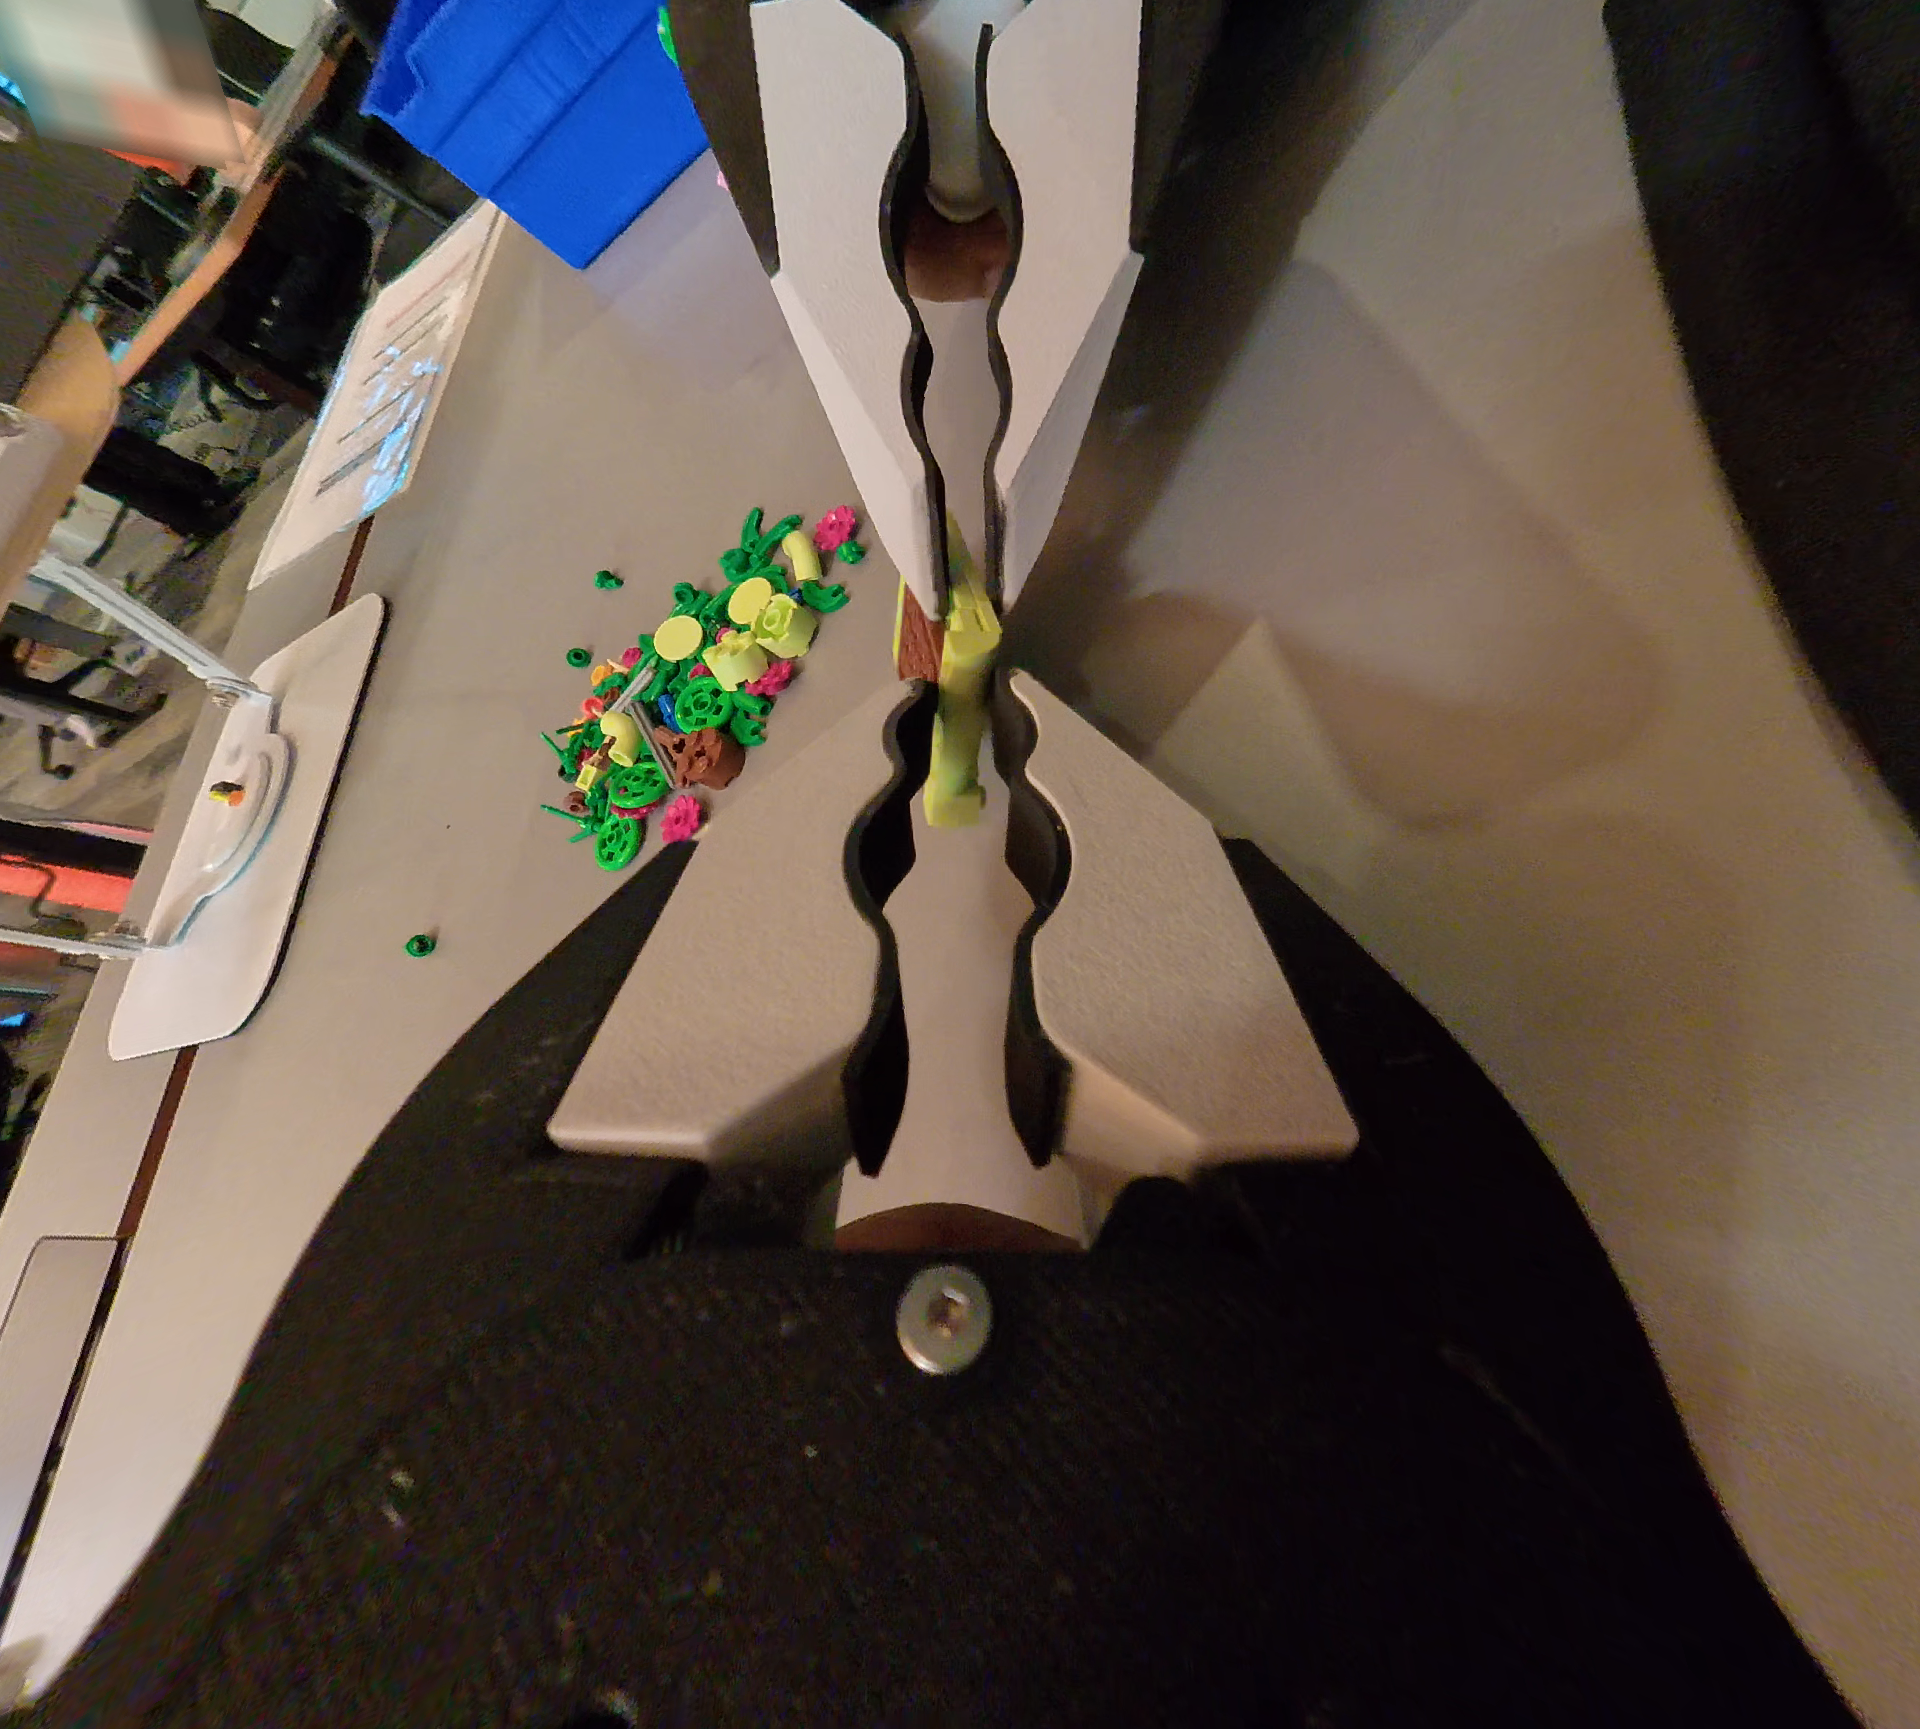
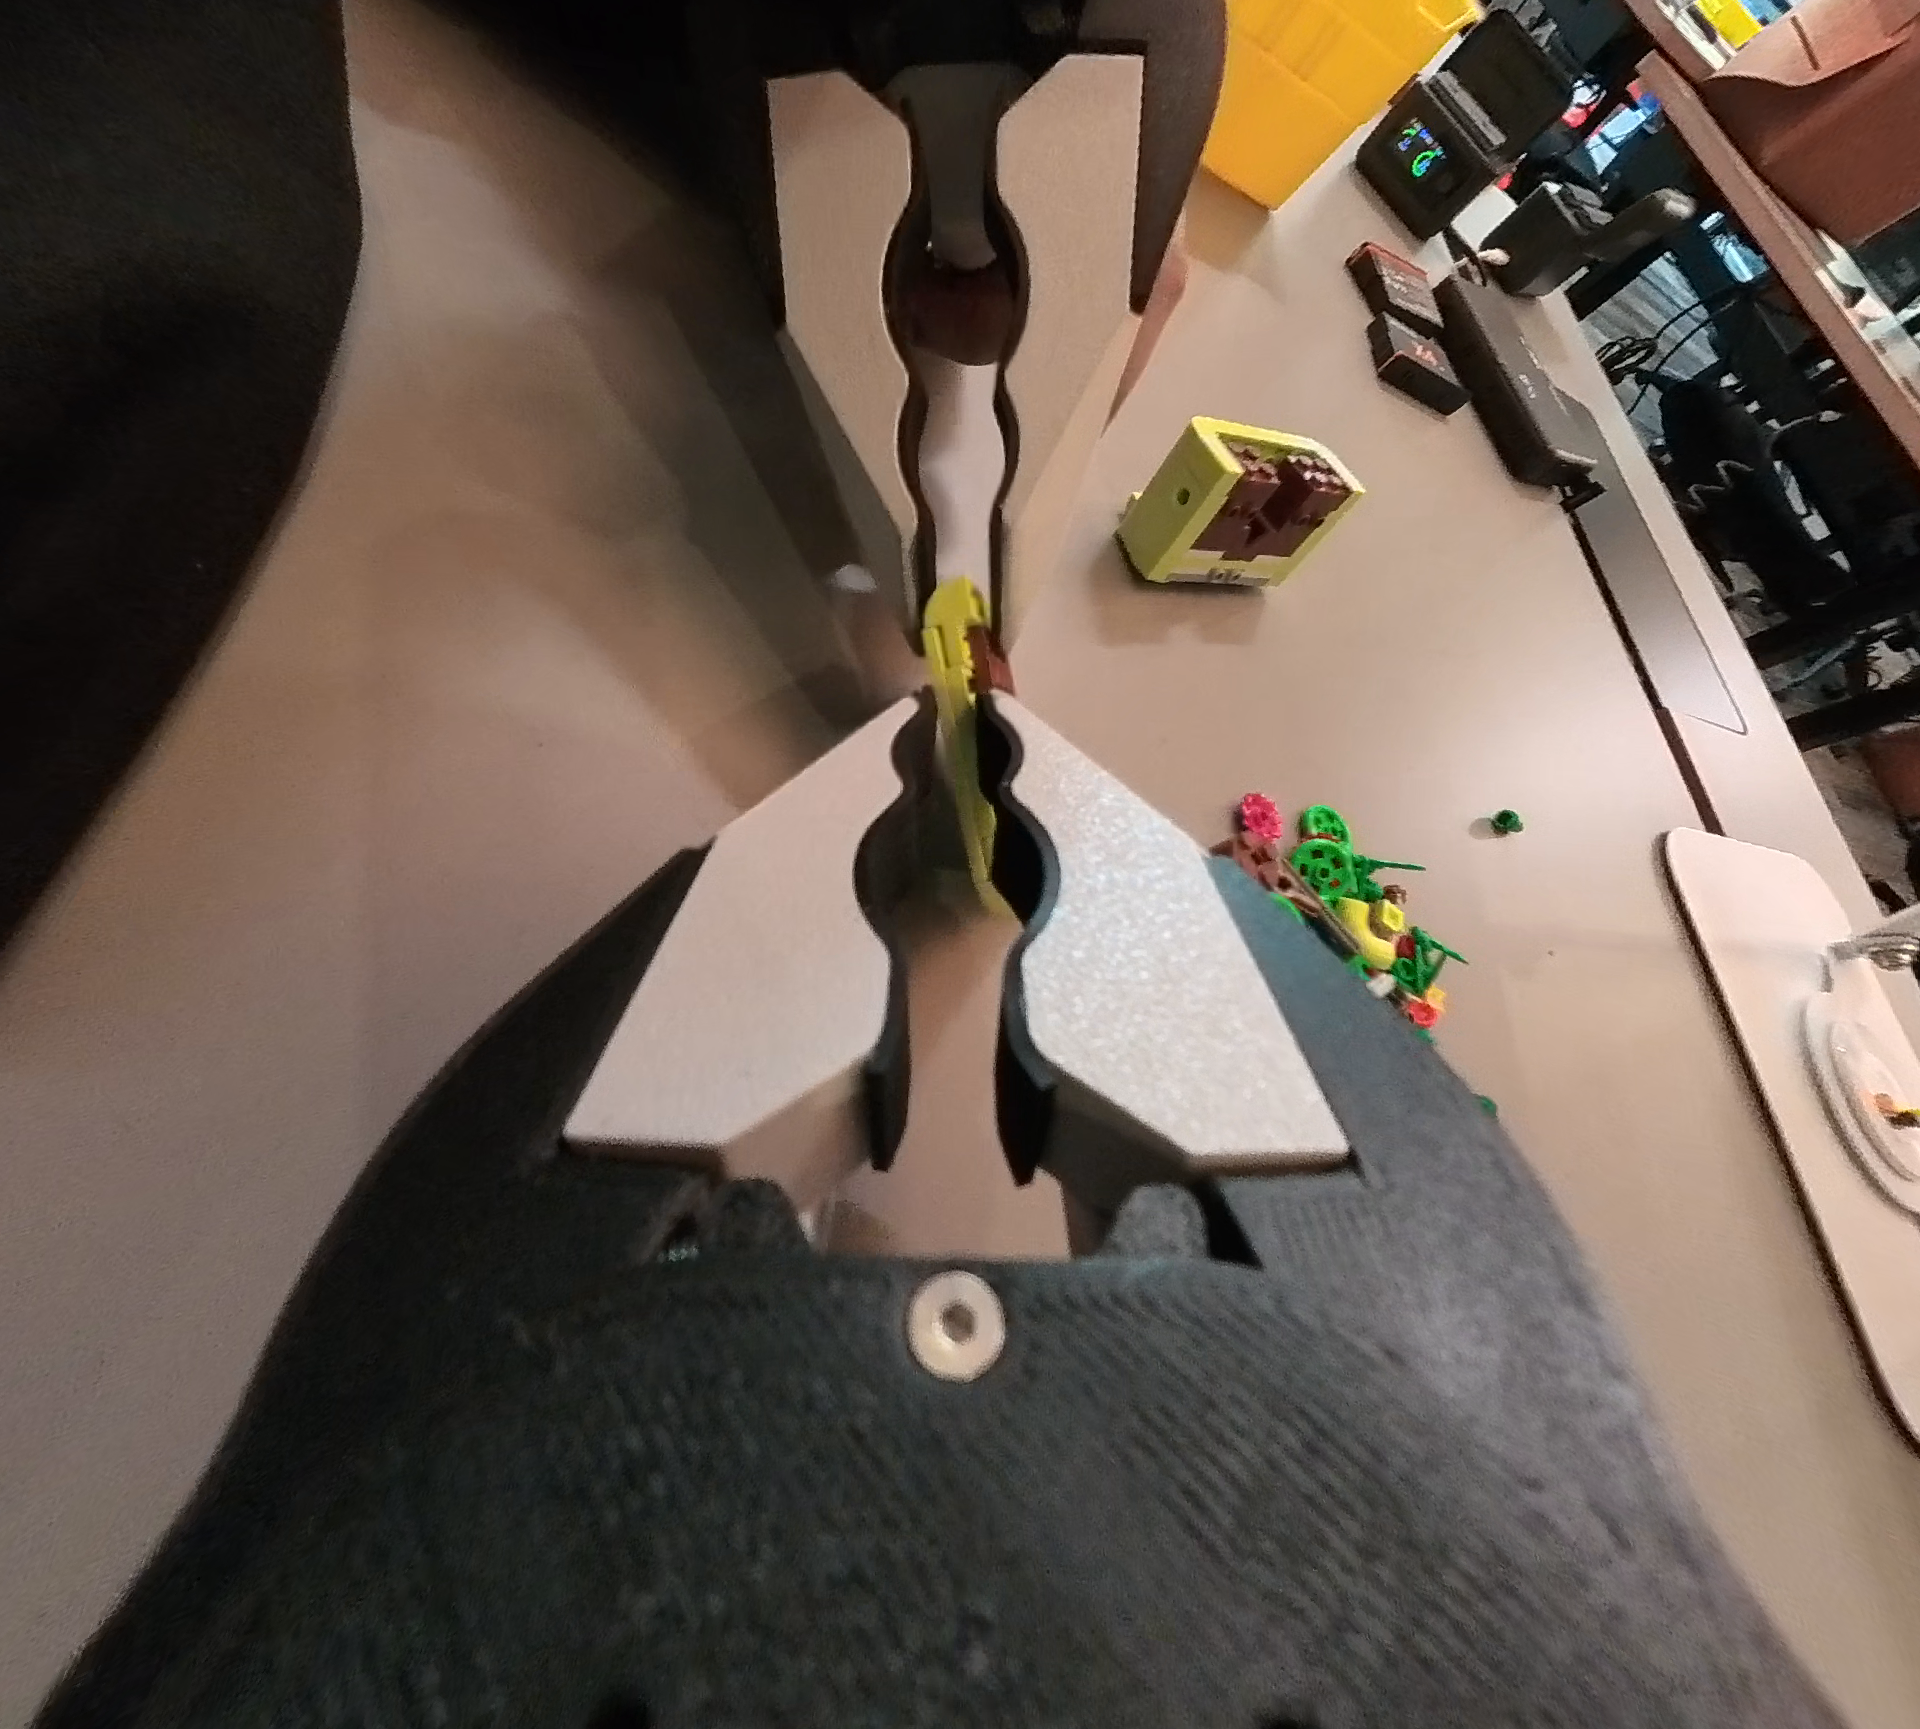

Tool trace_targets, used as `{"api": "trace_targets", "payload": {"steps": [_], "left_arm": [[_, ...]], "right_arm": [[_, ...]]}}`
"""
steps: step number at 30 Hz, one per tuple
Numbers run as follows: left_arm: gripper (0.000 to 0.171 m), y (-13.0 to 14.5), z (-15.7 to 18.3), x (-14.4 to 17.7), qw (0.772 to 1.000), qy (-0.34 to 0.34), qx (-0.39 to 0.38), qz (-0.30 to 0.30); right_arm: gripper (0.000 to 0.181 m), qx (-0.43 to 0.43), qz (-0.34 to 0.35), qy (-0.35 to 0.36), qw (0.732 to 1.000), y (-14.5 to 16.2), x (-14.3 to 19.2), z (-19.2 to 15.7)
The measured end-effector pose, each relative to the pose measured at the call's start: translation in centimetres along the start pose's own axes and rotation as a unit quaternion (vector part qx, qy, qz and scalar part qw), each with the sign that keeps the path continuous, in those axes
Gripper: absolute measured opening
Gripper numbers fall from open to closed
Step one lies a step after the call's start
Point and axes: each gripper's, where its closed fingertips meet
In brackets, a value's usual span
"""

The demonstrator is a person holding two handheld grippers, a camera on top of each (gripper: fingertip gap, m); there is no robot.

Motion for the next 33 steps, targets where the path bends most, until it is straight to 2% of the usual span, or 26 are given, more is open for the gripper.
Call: {"api": "trace_targets", "payload": {"steps": [2,4,6,9,13,19,21,24,26,33], "left_arm": [[0.013,0.9,0.4,-0.2,1.000,0.009,0.003,-0.022],[0.046,2.0,1.2,-0.3,0.997,0.040,0.041,-0.057],[0.069,2.2,1.4,-0.2,0.992,0.066,0.090,-0.066],[0.076,1.5,0.9,0.4,0.985,0.079,0.147,-0.040],[0.074,1.0,0.3,0.5,0.975,0.087,0.201,-0.024],[0.067,2.4,0.2,-0.8,0.975,0.061,0.198,-0.084],[0.063,2.4,0.5,-1.1,0.974,0.062,0.195,-0.093],[0.050,2.4,0.7,-1.4,0.975,0.064,0.189,-0.101],[0.040,2.6,0.8,-1.5,0.975,0.063,0.186,-0.108],[0.040,2.4,1.3,-1.4,0.972,0.090,0.191,-0.105]], "right_arm": [[0.006,0.005,-0.010,-0.008,1.000,0.3,-0.2,-0.4],[0.007,0.008,-0.020,-0.016,1.000,0.6,-0.5,-0.7],[0.007,0.004,-0.026,-0.027,0.999,0.8,-0.7,-1.1],[0.011,-0.011,-0.030,-0.053,0.998,0.9,-1.0,-1.9],[0.021,-0.033,-0.037,-0.086,0.995,1.0,-1.2,-2.8],[0.030,-0.122,-0.005,-0.061,0.991,0.9,-0.6,0.3],[0.039,-0.164,-0.021,-0.084,0.983,1.5,-0.8,0.8],[0.039,-0.207,-0.039,-0.133,0.969,2.0,-1.4,0.4],[0.039,-0.207,-0.059,-0.149,0.965,2.7,-1.8,-0.2],[0.034,-0.184,-0.058,-0.174,0.966,2.4,-1.8,-0.9]]}}
Point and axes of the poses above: each gripper's, where its closed fingertips meet, x back along the fingers, y out of its underside, z = x × y across the jaws, and after that the axes turned 4 degrees about x, right-handed
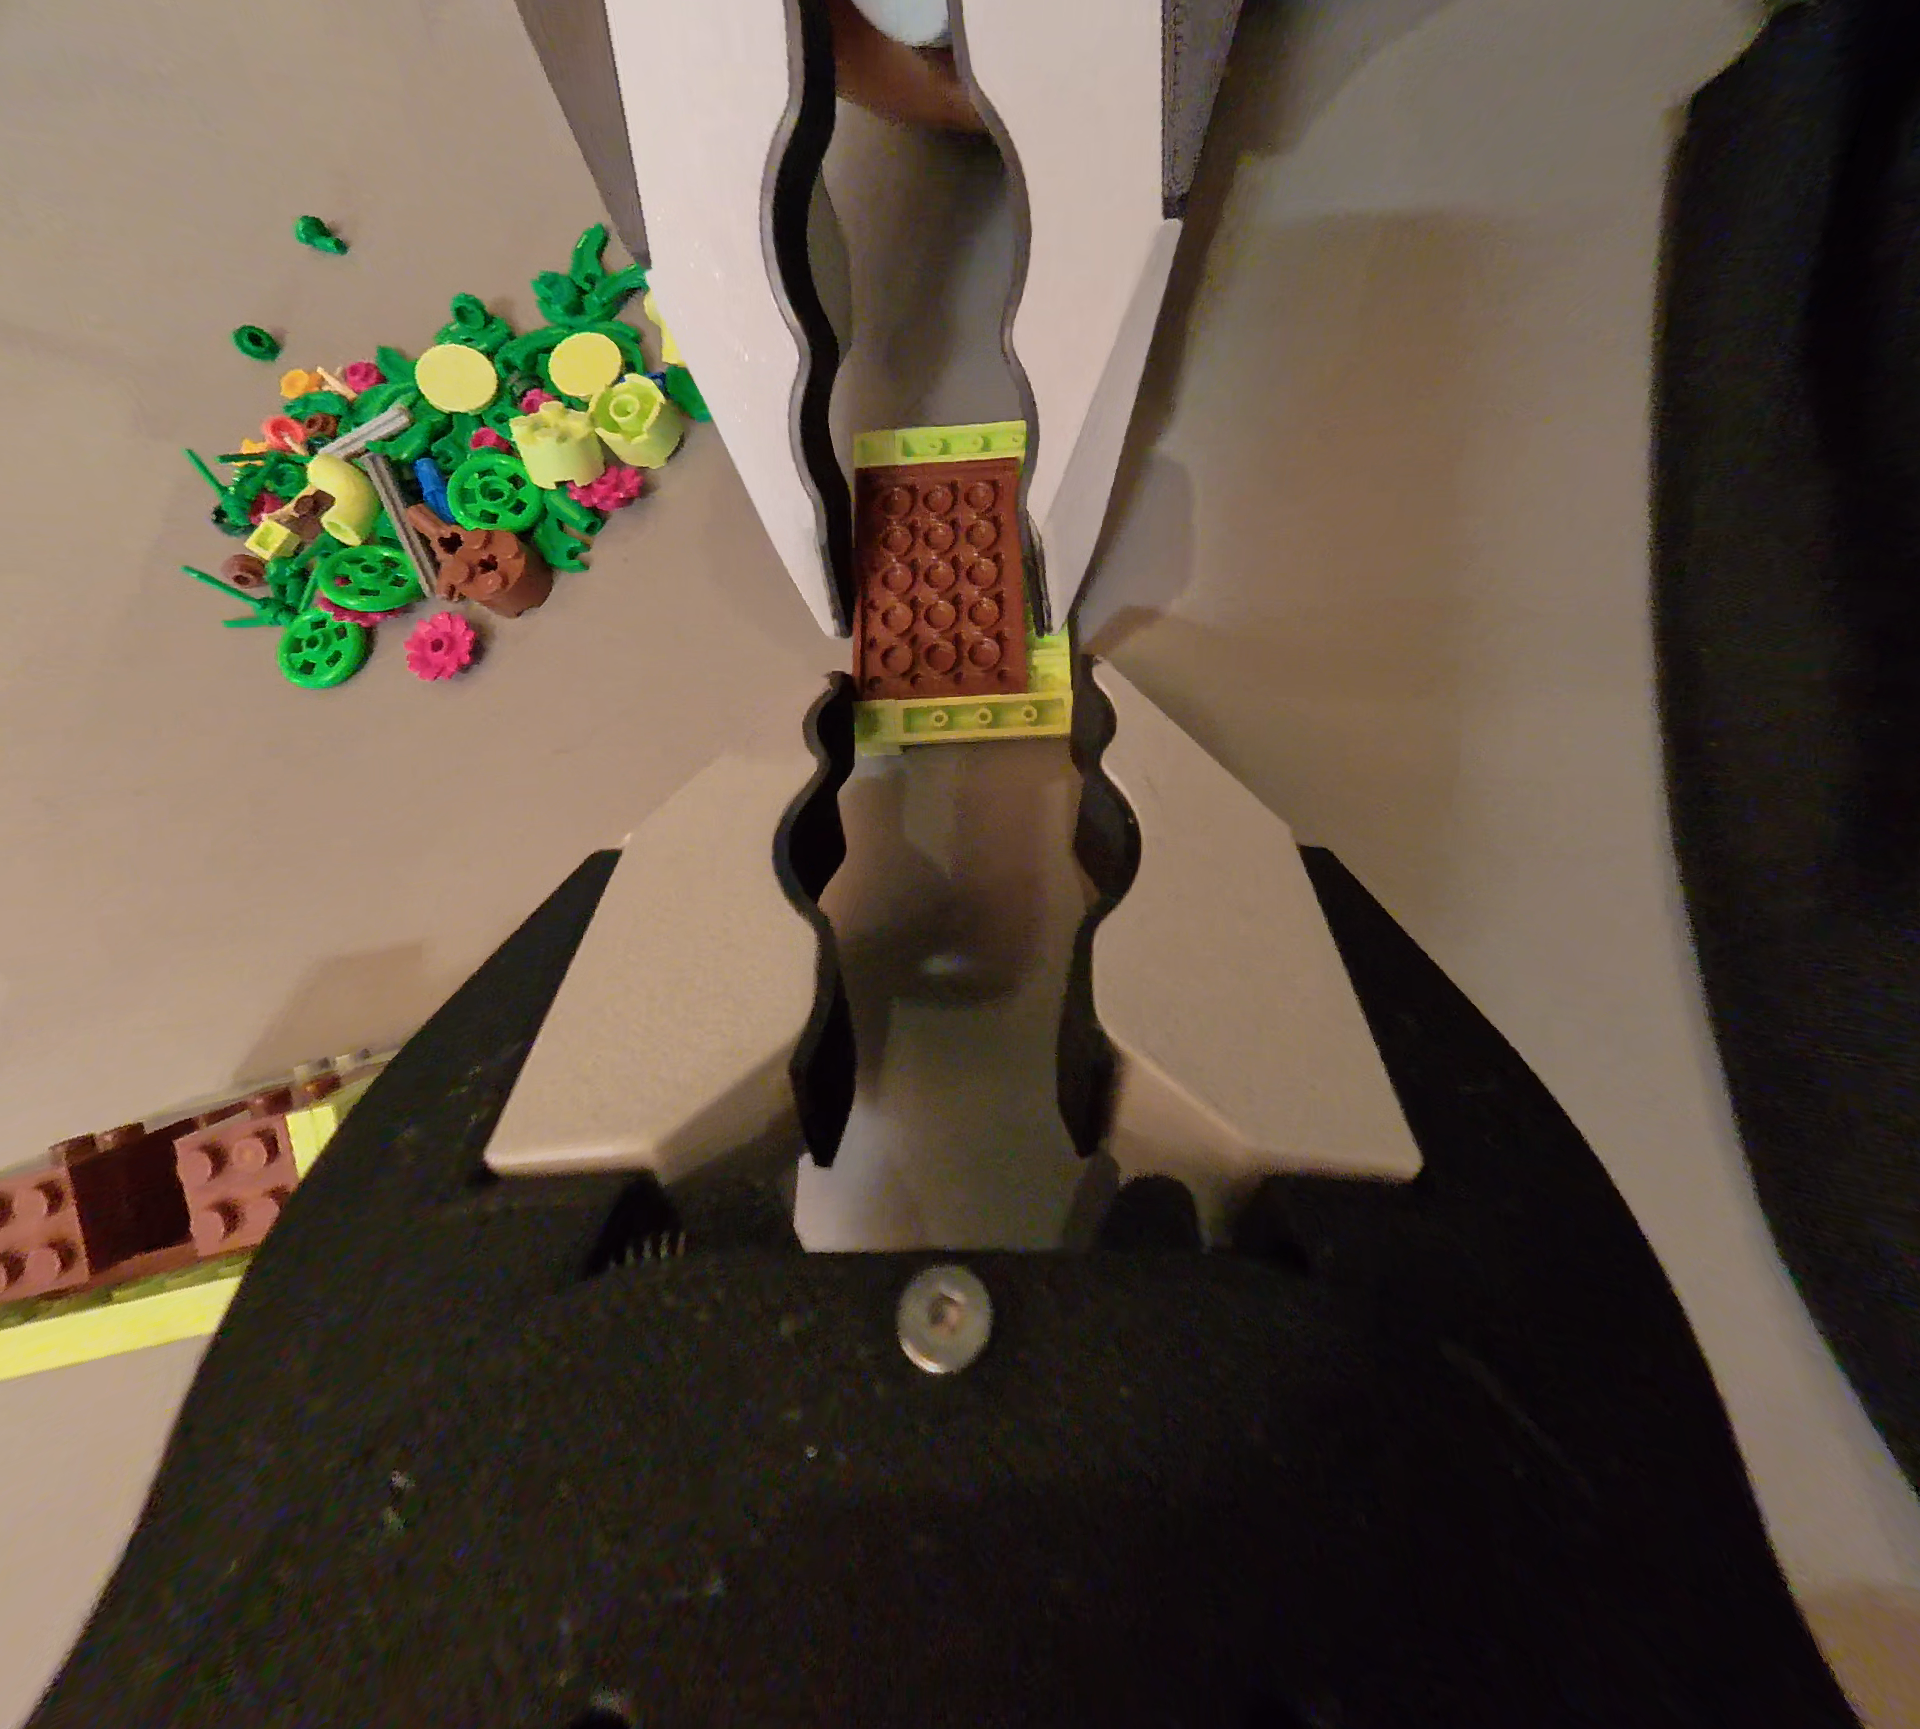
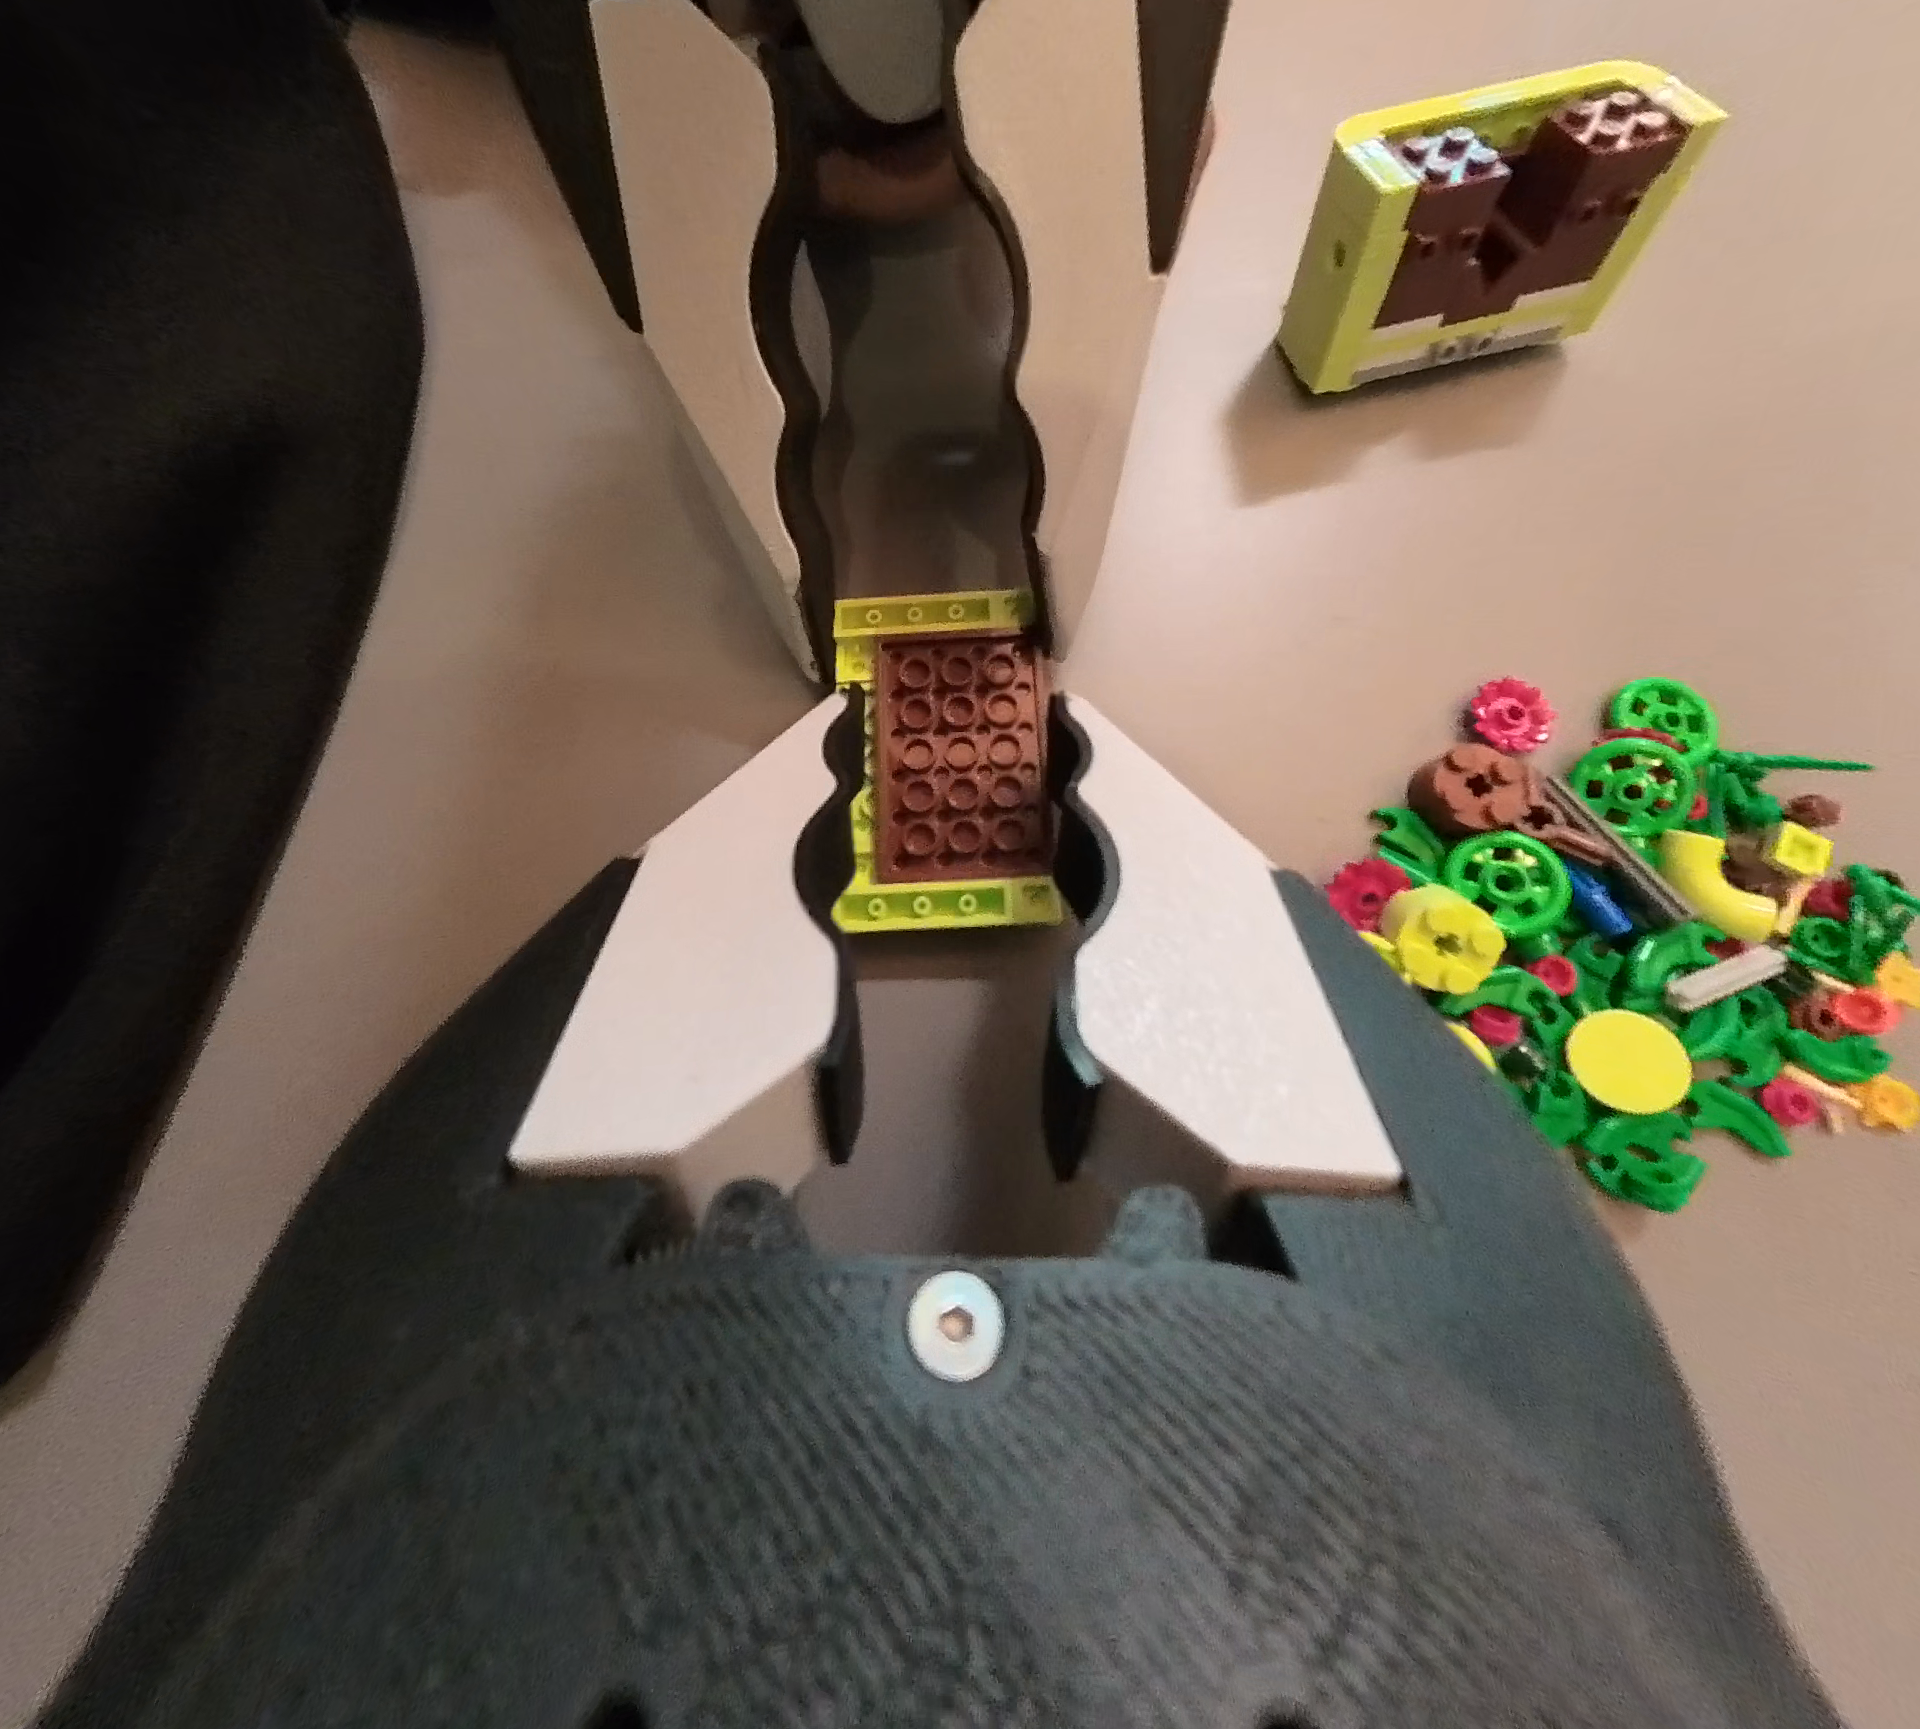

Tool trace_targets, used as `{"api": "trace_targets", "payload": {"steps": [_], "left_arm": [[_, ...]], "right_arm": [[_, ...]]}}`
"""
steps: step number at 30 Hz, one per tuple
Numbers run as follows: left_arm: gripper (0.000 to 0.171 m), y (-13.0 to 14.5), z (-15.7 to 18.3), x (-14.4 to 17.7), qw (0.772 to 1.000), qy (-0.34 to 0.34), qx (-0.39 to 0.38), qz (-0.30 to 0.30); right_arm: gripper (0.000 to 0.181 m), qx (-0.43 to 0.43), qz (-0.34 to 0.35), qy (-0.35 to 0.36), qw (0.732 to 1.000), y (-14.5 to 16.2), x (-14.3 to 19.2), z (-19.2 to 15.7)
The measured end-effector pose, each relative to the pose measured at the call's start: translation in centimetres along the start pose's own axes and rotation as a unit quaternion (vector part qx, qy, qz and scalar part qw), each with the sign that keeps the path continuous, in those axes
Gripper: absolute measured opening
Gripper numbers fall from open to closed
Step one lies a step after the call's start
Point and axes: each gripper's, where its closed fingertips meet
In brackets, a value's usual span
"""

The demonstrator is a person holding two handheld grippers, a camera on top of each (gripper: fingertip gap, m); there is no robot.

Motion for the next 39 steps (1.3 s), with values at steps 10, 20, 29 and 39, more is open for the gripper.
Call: {"api": "trace_targets", "payload": {"steps": [10,20,29,39], "left_arm": [[0.040,0.0,0.2,0.0,1.000,0.003,-0.005,0.000],[0.041,-0.1,1.5,-0.3,0.999,0.030,-0.011,-0.004],[0.041,0.1,1.2,0.1,1.000,0.028,-0.011,-0.001],[0.040,1.2,0.4,1.4,1.000,0.010,-0.027,-0.005]], "right_arm": [[0.030,-0.002,0.019,0.016,1.000,-0.3,0.3,-0.2],[0.000,-0.037,0.153,0.009,0.987,-3.8,3.6,-0.4],[0.031,-0.071,0.109,0.007,0.991,-1.4,3.4,0.0],[0.043,-0.023,0.009,0.022,0.999,1.0,1.4,-1.2]]}}
Point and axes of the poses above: each gripper's, where its closed fingertips meet, x back along the fingers, y out of its underside, z = x × y across the jaws, and after that the axes turned 4 degrees about x, right-handed
